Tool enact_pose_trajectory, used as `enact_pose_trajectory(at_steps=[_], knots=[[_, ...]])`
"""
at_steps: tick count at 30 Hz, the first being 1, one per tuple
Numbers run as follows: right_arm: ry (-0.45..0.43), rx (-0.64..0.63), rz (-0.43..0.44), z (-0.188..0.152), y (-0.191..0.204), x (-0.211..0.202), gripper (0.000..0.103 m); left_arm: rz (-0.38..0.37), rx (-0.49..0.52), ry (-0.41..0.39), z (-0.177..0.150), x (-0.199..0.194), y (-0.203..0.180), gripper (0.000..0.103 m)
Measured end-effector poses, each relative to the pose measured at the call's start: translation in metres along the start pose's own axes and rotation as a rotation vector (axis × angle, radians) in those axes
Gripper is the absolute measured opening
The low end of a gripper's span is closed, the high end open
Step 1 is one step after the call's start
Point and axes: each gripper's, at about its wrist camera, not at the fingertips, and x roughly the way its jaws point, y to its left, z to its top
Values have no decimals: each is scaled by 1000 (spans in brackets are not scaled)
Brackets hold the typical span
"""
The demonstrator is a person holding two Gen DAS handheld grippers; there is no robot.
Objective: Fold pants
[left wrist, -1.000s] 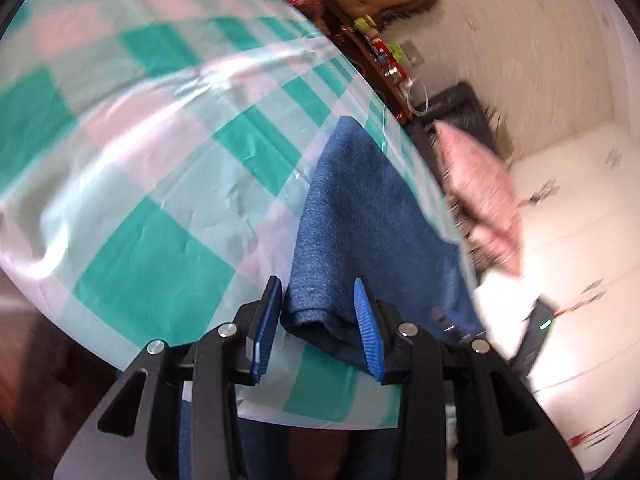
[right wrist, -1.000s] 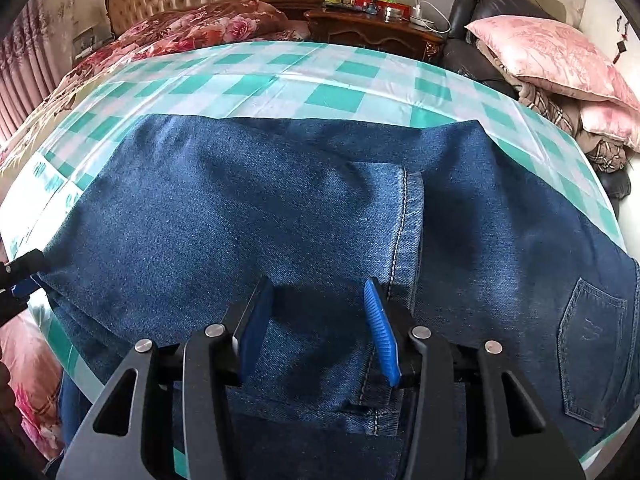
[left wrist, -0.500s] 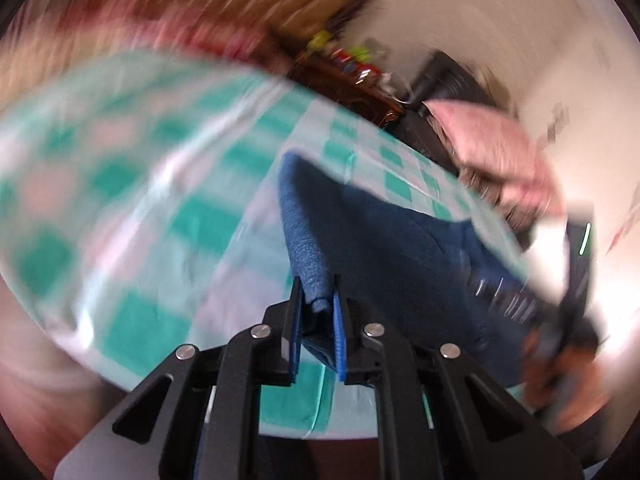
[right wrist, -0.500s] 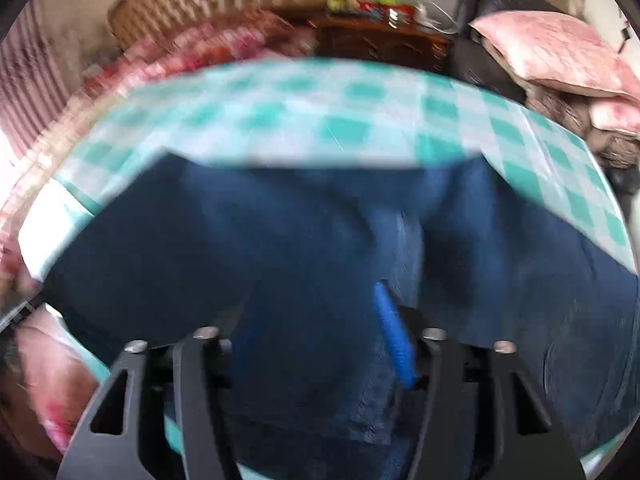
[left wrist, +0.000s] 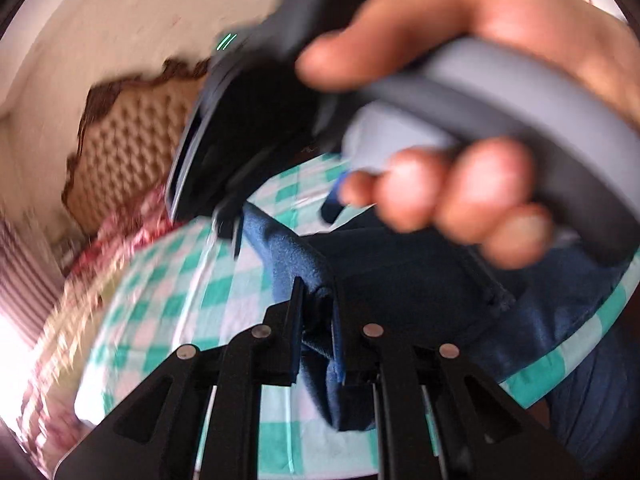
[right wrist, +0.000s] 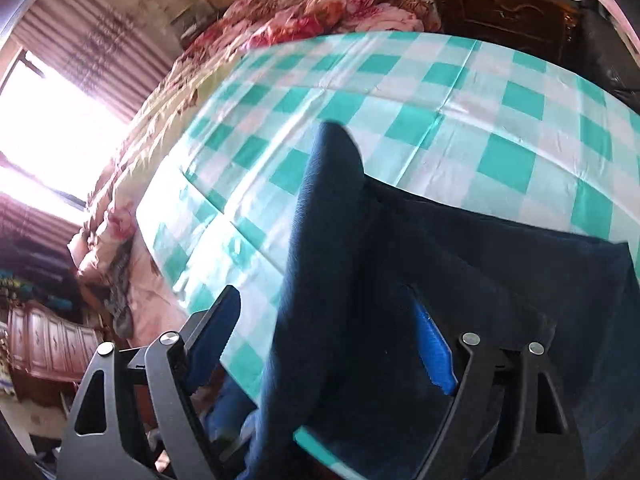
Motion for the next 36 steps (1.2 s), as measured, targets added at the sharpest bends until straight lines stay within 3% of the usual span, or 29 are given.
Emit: enact_pose_trajectory(at_steps=[1,2,6,11,16,22,26,31,36], knots=[[8,4,-11,0,-8,0,32,-1,15,-10,4,1,-7,12],[20,22,0,-3,-21,-3,14,-4,37,-32,11,-1,-17,12],[-69,42,3,-25,-68,-57,11,-63,94,-140,40,-12,-51,11],[-192,125,-94,-72,-139,-150,9,-187,202,-303,87,-35,-128,11],[-229,284,-172,-129,-222,-202,9,-310,259,-347,116,-40,-202,11],[-277,443,-209,-192,-283,-230,8,-380,344,-380,123,-40,-271,11],[-259,523,-224,-224,-314,-221,8,-437,402,-355,119,-33,-310,11],[-220,548,-239,-233,-331,-200,8,-464,458,-311,106,-13,-333,11],[-271,524,-249,-236,-319,-220,8,-469,434,-352,110,-36,-337,11]])
